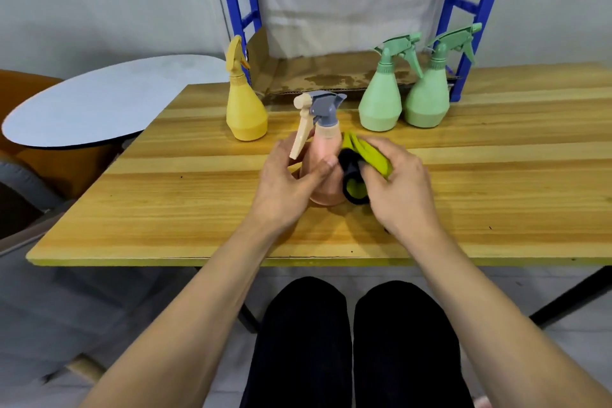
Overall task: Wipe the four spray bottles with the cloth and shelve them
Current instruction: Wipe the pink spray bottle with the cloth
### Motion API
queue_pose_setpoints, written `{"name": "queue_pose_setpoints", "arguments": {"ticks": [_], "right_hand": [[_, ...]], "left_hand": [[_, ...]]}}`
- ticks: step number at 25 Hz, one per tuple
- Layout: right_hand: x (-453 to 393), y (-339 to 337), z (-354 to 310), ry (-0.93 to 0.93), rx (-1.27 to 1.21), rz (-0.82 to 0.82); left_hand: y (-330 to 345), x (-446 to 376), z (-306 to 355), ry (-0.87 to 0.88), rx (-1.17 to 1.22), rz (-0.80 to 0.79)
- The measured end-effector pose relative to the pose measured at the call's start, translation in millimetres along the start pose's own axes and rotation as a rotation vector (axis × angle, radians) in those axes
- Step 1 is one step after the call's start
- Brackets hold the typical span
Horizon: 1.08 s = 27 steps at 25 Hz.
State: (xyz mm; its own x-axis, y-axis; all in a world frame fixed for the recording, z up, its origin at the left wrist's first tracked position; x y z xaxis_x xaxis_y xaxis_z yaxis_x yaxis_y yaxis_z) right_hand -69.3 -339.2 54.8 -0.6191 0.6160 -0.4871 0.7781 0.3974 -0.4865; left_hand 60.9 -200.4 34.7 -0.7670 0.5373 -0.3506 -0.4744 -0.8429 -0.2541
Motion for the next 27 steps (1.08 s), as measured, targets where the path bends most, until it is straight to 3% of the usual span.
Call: {"name": "queue_pose_setpoints", "arguments": {"ticks": [4, 8, 13, 18, 23, 25, 27], "right_hand": [[-2, 3, -18, -0.043, -0.122, 0.025], [13, 6, 4, 0.073, 0.008, -0.020], [0, 4, -18, -0.024, -0.089, 0.011], [21, 19, 21, 0.072, 0.101, -0.081], [22, 17, 21, 0.049, 0.045, -0.049], [23, 16, 21, 0.048, 0.041, -0.044], [22, 14, 22, 0.059, 0.032, -0.034]], "left_hand": [[-6, -6, 1, 0.009, 0.030, 0.020], [-7, -3, 3, -0.029, 0.052, 0.039], [-9, -3, 7, 0.032, 0.004, 0.066], [-11, 1, 7, 0.017, -0.092, 0.182], [-2, 1, 23, -0.031, -0.090, 0.310], [-1, -3, 25, -0.059, -0.161, 0.294], [-3, -10, 25, -0.052, -0.198, 0.173]]}}
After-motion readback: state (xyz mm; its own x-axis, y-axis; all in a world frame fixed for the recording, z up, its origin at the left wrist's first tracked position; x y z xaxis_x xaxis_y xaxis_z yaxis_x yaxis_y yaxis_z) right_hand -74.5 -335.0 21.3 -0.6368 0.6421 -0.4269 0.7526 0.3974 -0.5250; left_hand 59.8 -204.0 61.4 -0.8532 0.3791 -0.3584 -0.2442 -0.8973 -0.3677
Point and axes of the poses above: each hand's wrist, its own x-axis away from the middle knuckle, its own y-axis out of the palm, z = x × y, the point moved 9 cm from there along -x, towards the middle knuckle, and after that the axes turned 4 degrees about x, right-handed, at the moved point
